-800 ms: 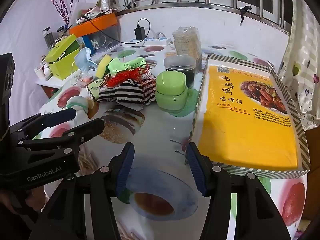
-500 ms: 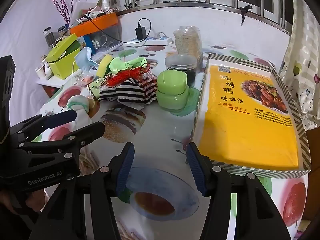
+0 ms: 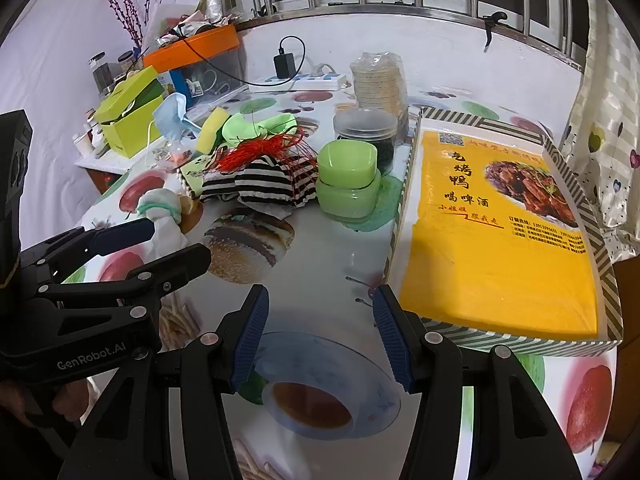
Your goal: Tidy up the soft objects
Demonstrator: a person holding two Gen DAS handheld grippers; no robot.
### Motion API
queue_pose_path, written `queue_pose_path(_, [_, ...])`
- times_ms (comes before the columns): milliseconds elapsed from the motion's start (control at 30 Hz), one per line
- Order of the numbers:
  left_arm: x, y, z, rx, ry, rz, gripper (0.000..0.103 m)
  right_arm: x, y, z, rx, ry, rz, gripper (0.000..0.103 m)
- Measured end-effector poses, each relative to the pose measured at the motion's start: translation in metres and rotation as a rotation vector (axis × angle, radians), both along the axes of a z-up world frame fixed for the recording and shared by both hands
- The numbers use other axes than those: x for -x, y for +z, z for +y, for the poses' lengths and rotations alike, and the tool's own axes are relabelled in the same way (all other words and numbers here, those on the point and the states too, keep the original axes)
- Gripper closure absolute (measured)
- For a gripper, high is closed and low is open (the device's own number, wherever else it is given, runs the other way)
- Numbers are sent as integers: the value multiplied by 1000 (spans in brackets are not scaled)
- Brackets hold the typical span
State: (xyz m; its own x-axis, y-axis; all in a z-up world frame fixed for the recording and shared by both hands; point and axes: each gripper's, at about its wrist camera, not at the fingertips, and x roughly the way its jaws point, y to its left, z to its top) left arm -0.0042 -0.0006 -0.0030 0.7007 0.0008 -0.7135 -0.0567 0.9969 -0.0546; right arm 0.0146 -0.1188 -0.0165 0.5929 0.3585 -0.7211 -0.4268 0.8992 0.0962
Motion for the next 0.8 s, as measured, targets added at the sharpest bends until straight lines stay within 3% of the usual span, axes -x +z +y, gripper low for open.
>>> queue_pose_path(800, [-1, 1, 8, 15, 6, 12, 28, -2, 1, 5, -1, 27, 7, 48])
